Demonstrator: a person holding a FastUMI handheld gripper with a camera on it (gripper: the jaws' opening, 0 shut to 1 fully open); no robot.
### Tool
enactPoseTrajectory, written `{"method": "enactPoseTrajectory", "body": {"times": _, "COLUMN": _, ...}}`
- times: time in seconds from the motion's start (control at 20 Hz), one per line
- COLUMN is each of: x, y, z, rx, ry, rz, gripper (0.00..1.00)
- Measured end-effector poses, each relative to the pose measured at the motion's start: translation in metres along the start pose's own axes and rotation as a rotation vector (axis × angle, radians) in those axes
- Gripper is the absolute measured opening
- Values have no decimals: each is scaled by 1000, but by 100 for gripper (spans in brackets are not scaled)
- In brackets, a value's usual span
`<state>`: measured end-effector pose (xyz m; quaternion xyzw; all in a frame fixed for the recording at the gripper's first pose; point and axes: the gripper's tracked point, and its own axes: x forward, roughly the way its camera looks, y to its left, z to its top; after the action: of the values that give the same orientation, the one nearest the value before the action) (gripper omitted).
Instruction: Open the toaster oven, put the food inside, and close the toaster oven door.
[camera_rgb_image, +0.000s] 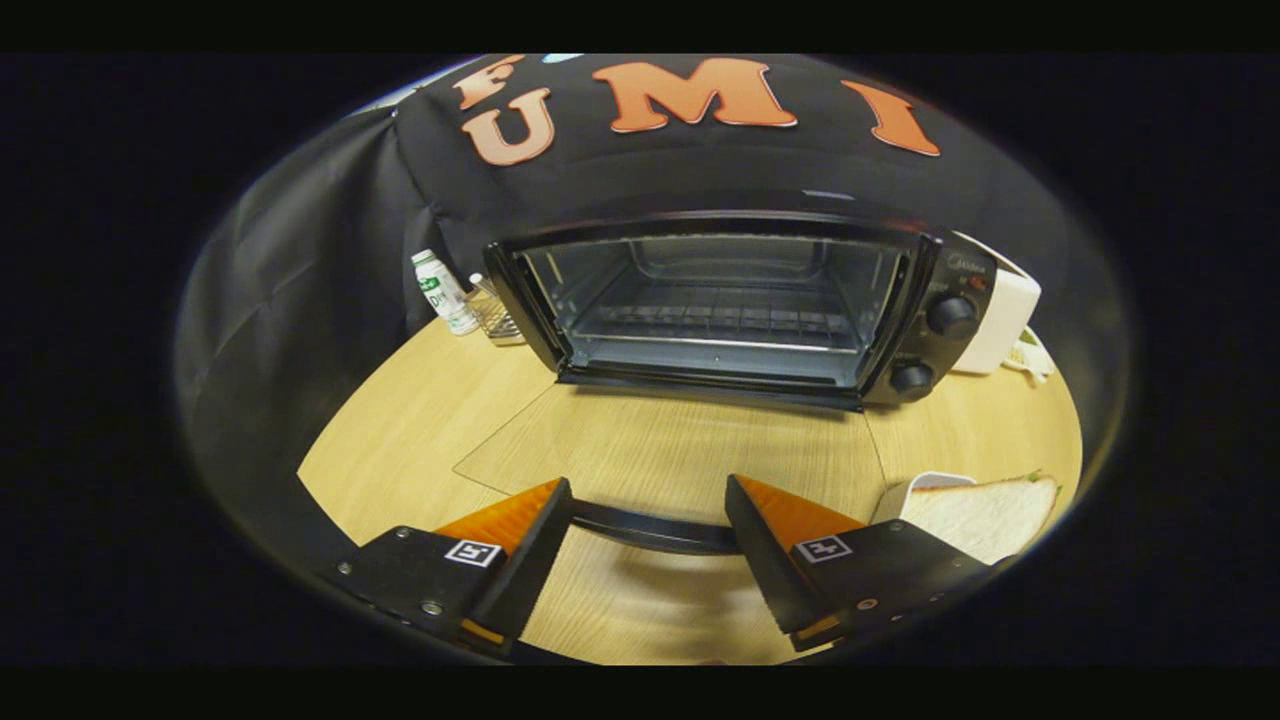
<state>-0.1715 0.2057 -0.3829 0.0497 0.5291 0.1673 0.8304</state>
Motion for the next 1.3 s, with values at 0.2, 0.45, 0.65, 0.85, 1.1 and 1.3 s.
{"method": "enactPoseTrajectory", "body": {"times": 0.2, "x": 13, "y": -4, "z": -14, "rx": -5, "ry": 45, "rz": -22, "gripper": 89}}
{"method": "enactPoseTrajectory", "body": {"times": 0.45, "x": 19, "y": -7, "z": -9, "rx": -45, "ry": 27, "rz": -47, "gripper": 88}}
{"method": "enactPoseTrajectory", "body": {"times": 0.65, "x": 9, "y": -10, "z": 1, "rx": 37, "ry": 18, "rz": -30, "gripper": 88}}
{"method": "enactPoseTrajectory", "body": {"times": 0.85, "x": -19, "y": -30, "z": 26, "rx": 47, "ry": -75, "rz": -61, "gripper": 87}}
{"method": "enactPoseTrajectory", "body": {"times": 1.1, "x": -70, "y": -63, "z": 52, "rx": 8, "ry": -176, "rz": -120, "gripper": 89}}
{"method": "enactPoseTrajectory", "body": {"times": 1.3, "x": -106, "y": -104, "z": 64, "rx": 28, "ry": -226, "rz": -188, "gripper": 90}}
